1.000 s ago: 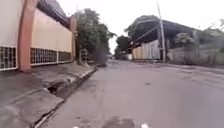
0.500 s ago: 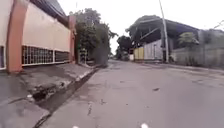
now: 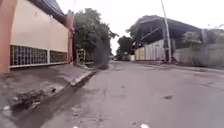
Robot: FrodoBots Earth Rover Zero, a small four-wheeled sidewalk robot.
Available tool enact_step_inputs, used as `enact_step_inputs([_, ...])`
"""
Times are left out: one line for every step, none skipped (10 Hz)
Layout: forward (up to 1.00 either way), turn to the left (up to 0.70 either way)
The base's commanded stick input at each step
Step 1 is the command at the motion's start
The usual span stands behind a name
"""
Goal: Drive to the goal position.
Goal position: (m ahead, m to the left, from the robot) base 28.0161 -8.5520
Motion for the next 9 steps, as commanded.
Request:
enact_step_inputs([0.85,0.00])
enact_step_inputs([0.85,0.00])
enact_step_inputs([0.85,0.00])
enact_step_inputs([0.85,0.00])
enact_step_inputs([0.85,0.00])
enact_step_inputs([0.85,0.00])
enact_step_inputs([0.85,0.00])
enact_step_inputs([0.85,0.00])
enact_step_inputs([0.85,0.00])
